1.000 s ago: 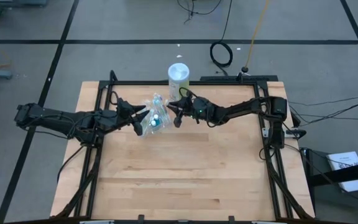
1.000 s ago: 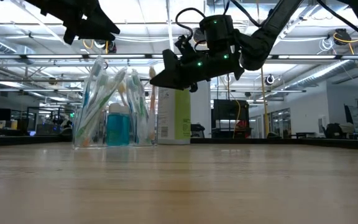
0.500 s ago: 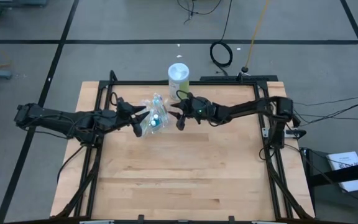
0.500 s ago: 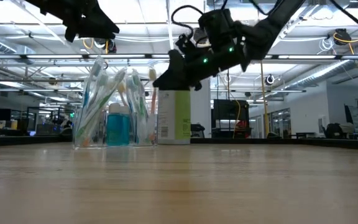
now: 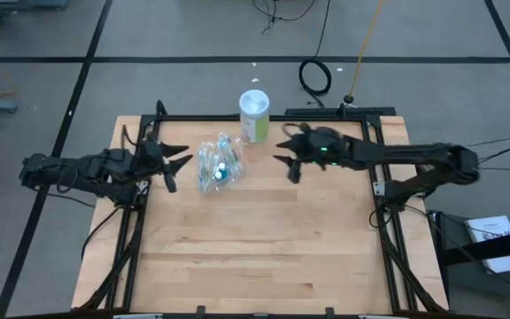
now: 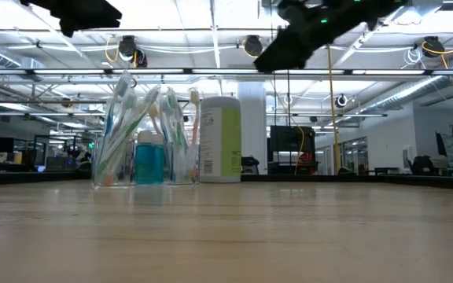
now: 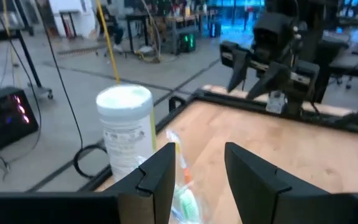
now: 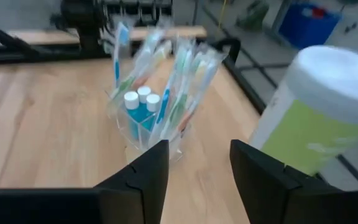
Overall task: Pick & Place toothbrushing station
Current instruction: Return to Home Position
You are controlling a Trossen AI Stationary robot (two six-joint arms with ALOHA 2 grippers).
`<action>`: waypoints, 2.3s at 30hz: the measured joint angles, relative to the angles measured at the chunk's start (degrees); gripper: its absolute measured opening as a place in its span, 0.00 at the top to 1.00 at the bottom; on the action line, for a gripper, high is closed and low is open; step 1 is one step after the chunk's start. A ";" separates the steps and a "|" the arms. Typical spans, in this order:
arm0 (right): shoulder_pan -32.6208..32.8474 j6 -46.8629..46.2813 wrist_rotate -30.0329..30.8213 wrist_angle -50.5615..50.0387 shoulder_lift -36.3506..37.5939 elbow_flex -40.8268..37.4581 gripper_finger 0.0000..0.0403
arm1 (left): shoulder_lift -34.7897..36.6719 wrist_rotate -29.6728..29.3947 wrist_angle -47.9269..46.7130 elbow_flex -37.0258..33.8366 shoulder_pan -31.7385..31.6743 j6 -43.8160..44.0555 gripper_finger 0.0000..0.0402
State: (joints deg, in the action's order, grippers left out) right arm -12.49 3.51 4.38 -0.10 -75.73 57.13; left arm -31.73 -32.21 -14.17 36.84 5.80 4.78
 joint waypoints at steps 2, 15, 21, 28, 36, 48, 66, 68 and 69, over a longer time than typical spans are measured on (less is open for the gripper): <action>0.00 0.18 -0.09 2.68 5.17 -4.86 0.60 | 2.03 -0.19 0.45 -1.09 0.00 -1.43 0.64; -0.63 -4.11 -12.77 12.88 37.22 -32.06 0.60 | 16.55 9.12 11.82 -16.42 -0.70 -13.92 0.64; -0.63 -7.53 -13.64 26.98 46.94 -45.66 0.60 | 20.67 13.33 23.28 -26.28 -0.68 -13.21 0.64; -0.69 -8.79 -18.44 34.61 53.49 -54.65 0.60 | 22.90 13.15 29.40 -30.85 -0.70 -13.66 0.64; -1.04 -8.53 -19.96 26.45 60.18 -54.67 0.60 | 22.91 14.13 28.12 -30.95 -0.63 -13.69 0.64; -2.21 -8.71 -19.69 14.19 71.94 -54.78 0.60 | 22.93 14.58 34.86 -35.11 -0.59 -13.94 0.64; -2.16 -8.05 -19.61 8.83 73.84 -54.86 0.60 | 22.74 20.91 30.58 -36.02 -0.57 -11.16 0.64; -2.16 -8.68 -19.61 8.83 73.84 -54.86 0.60 | 22.76 20.94 29.26 -36.00 -0.57 -10.02 0.64; -2.16 -8.72 -19.58 8.83 73.84 -54.86 0.60 | 22.76 20.84 28.33 -36.00 -0.57 -9.25 0.64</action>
State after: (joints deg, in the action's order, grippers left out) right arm -14.66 -5.21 -15.20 8.73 -1.89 2.26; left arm -8.97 -11.37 14.16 0.84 5.23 -4.47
